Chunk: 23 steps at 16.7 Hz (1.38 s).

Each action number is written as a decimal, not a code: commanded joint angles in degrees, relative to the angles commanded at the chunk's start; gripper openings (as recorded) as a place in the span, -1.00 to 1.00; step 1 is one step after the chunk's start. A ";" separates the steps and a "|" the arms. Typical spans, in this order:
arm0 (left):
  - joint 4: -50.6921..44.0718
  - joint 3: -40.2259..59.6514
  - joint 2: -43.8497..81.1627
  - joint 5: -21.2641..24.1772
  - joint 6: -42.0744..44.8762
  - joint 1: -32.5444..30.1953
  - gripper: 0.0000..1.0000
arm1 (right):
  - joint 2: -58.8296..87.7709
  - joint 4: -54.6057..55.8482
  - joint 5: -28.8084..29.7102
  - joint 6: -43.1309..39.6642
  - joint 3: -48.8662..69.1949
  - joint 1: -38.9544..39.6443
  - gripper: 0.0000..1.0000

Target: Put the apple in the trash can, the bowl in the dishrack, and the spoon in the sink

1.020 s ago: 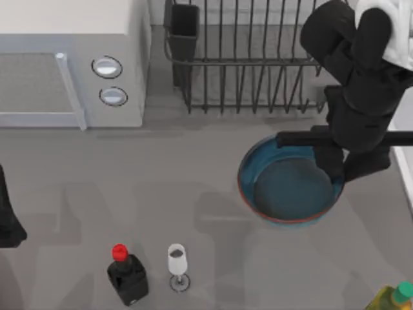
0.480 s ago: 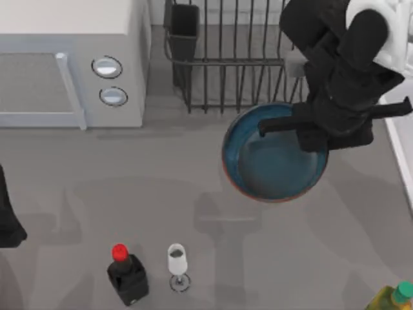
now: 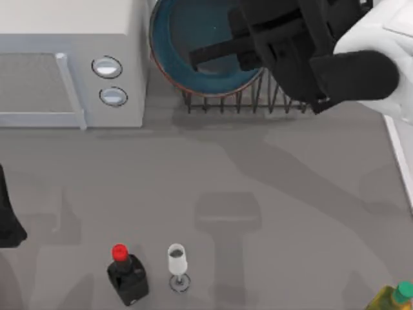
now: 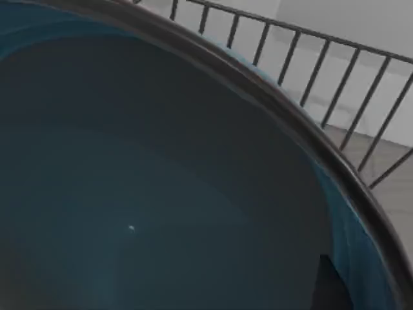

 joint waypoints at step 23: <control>0.00 0.00 0.00 0.00 0.00 0.00 1.00 | 10.86 49.50 10.06 -10.85 -3.62 -1.95 -1.00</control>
